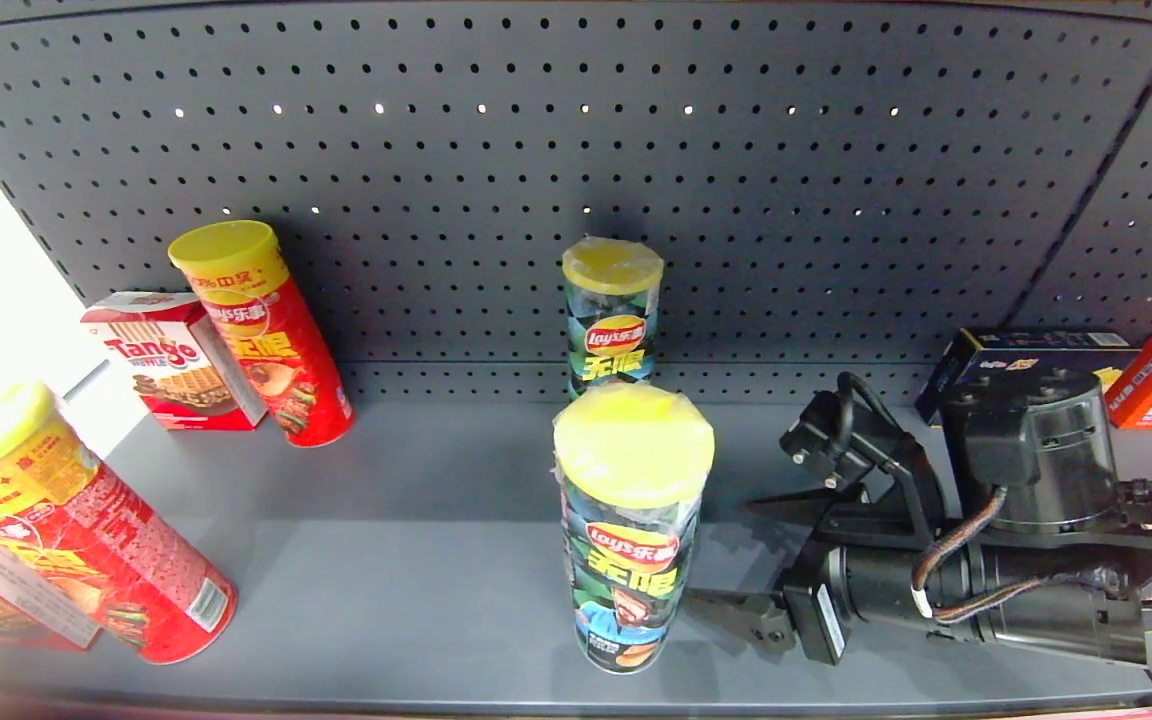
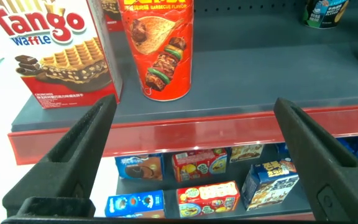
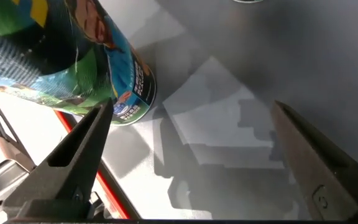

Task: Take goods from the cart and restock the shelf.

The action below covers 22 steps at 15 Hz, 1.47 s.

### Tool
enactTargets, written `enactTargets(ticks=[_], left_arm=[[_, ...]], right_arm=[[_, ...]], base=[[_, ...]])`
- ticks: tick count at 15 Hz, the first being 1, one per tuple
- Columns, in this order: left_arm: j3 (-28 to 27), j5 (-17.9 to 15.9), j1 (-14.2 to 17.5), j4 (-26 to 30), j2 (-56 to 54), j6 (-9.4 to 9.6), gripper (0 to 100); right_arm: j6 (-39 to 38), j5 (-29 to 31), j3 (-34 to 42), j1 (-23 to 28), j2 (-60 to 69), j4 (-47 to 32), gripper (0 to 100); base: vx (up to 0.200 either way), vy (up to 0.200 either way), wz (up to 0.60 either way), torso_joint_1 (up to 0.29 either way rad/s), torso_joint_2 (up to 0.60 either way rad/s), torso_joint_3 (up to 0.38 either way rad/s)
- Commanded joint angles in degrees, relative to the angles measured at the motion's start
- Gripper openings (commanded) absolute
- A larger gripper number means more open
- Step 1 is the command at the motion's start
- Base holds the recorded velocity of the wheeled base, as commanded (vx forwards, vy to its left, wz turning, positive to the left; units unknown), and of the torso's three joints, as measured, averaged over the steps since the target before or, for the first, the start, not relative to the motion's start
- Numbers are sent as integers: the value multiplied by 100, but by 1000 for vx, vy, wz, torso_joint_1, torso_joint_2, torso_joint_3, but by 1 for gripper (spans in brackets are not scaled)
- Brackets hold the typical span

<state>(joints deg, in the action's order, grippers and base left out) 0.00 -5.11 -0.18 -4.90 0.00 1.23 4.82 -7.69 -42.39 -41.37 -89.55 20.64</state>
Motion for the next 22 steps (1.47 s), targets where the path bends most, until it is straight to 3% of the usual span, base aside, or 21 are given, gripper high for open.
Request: enactTargets(ticks=[1, 10, 14, 18, 22], left_arm=[[0, 1, 1, -2, 0, 0, 100], [0, 10, 1, -2, 0, 0, 100], [0, 10, 1, -2, 0, 0, 100], [0, 1, 1, -2, 0, 0, 100], [0, 1, 1, -2, 0, 17, 100]], right_arm=[[2, 13, 46, -2, 87, 2, 100], [2, 22, -50, -152, -45, 2, 100], [-7, 31, 46, 59, 184, 116, 100], [-24, 84, 20, 886, 940, 292, 100], [-24, 75, 301, 2327, 2302, 432, 100]], base=[[0, 0, 0, 0, 0, 0], [0, 0, 0, 0, 0, 0], [0, 0, 0, 0, 0, 0], [0, 0, 0, 0, 0, 0], [0, 0, 0, 0, 0, 0]])
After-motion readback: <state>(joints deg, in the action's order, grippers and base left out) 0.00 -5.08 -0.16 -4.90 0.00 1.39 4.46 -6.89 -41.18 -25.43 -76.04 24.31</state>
